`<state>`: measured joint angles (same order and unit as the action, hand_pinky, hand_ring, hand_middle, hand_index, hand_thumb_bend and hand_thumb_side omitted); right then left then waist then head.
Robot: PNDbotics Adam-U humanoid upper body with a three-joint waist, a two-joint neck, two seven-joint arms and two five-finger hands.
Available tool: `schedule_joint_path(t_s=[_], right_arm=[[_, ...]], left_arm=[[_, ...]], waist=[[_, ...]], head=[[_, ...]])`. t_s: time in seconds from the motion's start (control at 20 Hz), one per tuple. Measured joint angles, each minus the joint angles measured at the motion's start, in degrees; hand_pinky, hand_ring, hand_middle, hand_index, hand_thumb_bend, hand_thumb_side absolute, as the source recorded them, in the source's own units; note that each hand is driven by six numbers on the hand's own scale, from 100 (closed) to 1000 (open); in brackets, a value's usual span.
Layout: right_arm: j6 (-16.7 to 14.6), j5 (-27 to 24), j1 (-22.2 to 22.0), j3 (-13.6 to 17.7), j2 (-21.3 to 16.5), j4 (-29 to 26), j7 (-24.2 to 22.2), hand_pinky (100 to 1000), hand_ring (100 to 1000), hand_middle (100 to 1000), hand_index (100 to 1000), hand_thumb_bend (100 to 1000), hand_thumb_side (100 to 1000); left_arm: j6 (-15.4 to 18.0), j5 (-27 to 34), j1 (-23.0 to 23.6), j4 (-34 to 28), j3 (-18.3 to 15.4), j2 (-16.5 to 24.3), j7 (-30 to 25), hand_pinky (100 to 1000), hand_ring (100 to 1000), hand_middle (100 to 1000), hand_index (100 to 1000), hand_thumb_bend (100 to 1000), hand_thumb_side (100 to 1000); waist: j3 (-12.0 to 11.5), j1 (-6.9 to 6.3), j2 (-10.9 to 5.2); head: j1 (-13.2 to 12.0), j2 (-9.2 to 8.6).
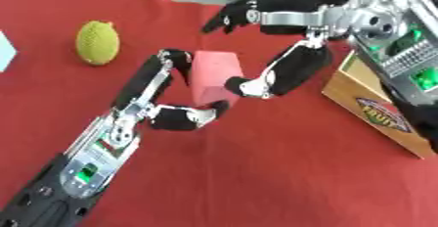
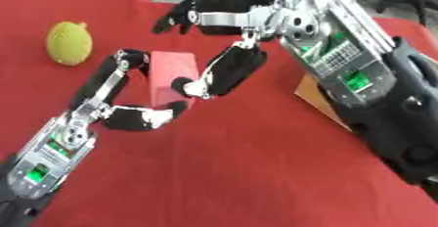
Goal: Pick up the objects with one hand, pass them to the other hand, and then place them into the box on the other side of the table.
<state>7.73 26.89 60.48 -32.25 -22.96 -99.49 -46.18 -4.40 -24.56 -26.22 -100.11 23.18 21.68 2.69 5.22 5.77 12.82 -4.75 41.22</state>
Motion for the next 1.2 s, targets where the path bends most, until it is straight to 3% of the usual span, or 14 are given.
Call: schedule_joint_path(t_s=[1.2], right_arm=[[0.1,2.2,-1.0,-1.0,2.2,3.1,-1.0,925,909,938,963,256,401]], left_arm=[[-0.2,-0.2,-0.6,-0.9,0.2,-0.1,0.2,725,452,412,482,100,309]], waist=[[-0.6,0.0,0.24]], head=[[0.7,0.48]])
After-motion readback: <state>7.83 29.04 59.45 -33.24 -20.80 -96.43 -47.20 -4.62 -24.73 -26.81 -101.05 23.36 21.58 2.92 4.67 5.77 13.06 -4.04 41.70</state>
